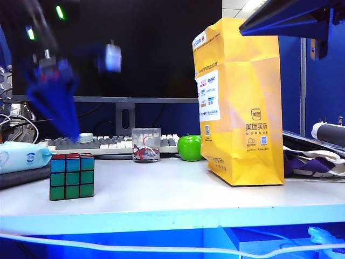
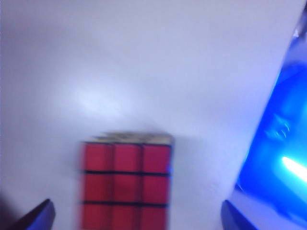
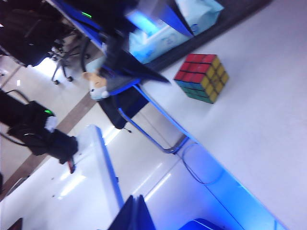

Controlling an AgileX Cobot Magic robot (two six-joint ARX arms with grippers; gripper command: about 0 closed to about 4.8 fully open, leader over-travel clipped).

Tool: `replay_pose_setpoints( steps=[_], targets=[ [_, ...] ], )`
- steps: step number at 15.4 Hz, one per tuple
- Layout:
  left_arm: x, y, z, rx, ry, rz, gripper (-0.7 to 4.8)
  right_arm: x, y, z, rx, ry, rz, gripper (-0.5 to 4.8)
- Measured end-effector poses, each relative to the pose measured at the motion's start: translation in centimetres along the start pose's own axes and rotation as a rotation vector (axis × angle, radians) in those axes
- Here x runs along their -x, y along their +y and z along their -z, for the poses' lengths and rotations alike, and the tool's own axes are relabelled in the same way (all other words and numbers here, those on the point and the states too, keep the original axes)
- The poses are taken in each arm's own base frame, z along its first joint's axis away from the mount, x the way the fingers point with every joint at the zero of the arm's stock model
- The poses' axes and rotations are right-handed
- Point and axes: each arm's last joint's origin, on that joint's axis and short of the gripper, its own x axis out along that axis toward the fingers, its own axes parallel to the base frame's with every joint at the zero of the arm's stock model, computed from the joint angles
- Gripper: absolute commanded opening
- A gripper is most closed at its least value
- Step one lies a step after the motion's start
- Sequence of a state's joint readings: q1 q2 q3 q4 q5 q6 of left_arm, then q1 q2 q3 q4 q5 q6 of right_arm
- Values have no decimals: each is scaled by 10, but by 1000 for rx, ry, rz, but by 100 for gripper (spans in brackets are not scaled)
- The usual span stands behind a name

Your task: Pick up the Rubik's Cube and throw it into the yellow paper bag.

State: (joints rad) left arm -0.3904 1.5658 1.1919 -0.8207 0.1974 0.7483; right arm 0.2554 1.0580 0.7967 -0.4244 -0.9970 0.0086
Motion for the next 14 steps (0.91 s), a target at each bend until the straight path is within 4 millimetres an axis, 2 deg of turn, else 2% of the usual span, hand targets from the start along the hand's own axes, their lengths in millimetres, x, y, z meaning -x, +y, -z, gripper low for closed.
replay_pose_setpoints(
  steps=[2,6,9,14],
  targets=[
    [-22,-5,-1,-19,106,35,479,0,1,0,2,0,-23,-1],
    [-33,1,-8,-52,102,-4,479,0,1,0,3,1,-47,-1],
    [-49,14,-14,-25,151,-6,479,0,1,0,7,0,-48,-1],
    [-51,17,-17,-4,232,-34,479,0,2,0,19,0,-52,-1]
  ],
)
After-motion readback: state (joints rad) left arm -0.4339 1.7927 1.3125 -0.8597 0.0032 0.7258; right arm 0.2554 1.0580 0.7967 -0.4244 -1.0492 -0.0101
